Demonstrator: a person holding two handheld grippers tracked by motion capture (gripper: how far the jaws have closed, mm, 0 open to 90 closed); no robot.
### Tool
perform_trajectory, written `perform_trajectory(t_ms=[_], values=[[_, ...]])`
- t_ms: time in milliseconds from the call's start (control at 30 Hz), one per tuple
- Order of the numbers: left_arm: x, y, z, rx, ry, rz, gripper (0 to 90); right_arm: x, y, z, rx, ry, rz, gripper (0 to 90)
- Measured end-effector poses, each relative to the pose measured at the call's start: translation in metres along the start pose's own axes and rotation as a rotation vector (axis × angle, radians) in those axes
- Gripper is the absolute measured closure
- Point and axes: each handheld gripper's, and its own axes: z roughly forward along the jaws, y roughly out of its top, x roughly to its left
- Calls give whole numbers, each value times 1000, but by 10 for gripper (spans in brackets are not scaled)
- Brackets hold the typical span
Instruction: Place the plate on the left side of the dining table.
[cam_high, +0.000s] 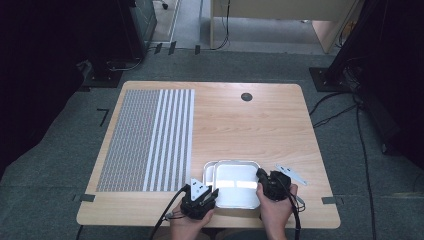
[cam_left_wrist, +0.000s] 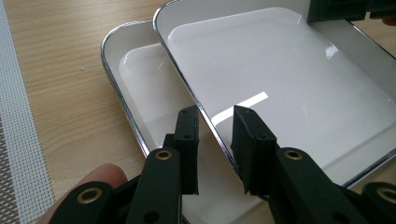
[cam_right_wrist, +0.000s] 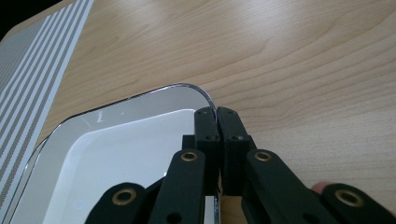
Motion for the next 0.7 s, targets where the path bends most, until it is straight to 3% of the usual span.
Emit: perform_trajectory(t_ms=[133, 233, 567, 700], values=[[-1, 1, -1, -9, 5, -9, 754, -1, 0, -1, -7, 4, 11, 889], [-3, 2, -4, -25, 35, -6, 775, 0, 2, -5, -2, 18, 16, 892], [2, 7, -9, -9, 29, -4, 803, 6, 5, -13, -15, 31, -14, 893], [1, 11, -14, -7, 59, 43, 804, 11, 8, -15, -18, 42, -21, 894]])
